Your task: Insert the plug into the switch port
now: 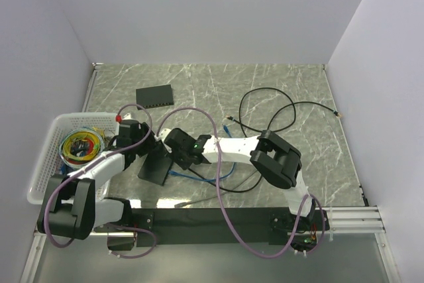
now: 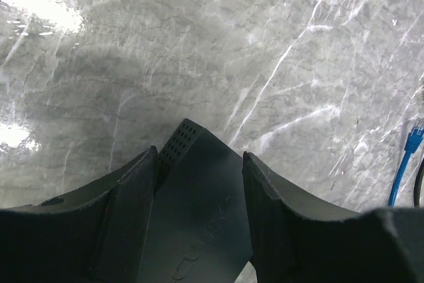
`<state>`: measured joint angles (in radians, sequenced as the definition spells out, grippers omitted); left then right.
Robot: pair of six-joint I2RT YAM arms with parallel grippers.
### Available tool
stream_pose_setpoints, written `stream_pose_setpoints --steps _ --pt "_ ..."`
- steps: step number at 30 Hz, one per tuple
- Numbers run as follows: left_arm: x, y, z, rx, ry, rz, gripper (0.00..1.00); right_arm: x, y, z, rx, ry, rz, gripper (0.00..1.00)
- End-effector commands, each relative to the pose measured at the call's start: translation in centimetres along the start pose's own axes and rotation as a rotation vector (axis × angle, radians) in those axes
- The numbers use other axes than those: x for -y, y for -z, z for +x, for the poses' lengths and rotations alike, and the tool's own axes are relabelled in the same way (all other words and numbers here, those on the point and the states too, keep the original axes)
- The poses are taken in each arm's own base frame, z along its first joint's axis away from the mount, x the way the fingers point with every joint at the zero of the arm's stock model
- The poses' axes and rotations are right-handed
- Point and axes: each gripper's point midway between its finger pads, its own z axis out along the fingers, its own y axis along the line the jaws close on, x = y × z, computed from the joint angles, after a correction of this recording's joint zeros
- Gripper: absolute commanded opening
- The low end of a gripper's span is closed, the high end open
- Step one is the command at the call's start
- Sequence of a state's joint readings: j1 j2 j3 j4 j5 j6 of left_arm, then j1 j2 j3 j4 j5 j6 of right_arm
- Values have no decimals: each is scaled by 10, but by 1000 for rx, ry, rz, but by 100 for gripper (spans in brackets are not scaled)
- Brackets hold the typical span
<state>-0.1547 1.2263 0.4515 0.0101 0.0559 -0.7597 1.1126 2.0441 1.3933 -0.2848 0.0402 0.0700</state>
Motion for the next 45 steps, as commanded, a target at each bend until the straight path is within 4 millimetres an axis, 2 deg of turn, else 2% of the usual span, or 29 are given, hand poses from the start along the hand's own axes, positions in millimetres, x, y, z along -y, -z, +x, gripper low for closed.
stream_pose_setpoints --steps 1,6,15,25,29,33,40,43,45 --pt "21 10 16 -57 -4 95 58 -15 16 -60 192 33 -60 0" --pt "20 12 25 -71 -5 100 58 -19 14 -73 204 43 -80 0" --pt "17 16 41 -86 11 108 58 -23 25 -113 290 57 -88 0" --pt "17 16 54 -115 3 128 58 -38 30 -131 386 150 -212 0" --pt "16 17 57 -124 -3 133 58 -39 20 -131 378 184 -242 0" --pt "16 19 61 -133 -3 142 57 -29 10 -141 369 189 -205 0" --pt "14 23 68 -149 13 150 58 -14 -9 -144 383 122 -164 0" --pt "13 26 74 -162 23 160 58 -10 -5 -146 414 85 -173 0" --pt "13 27 76 -164 26 167 58 -11 -2 -156 460 75 -184 0"
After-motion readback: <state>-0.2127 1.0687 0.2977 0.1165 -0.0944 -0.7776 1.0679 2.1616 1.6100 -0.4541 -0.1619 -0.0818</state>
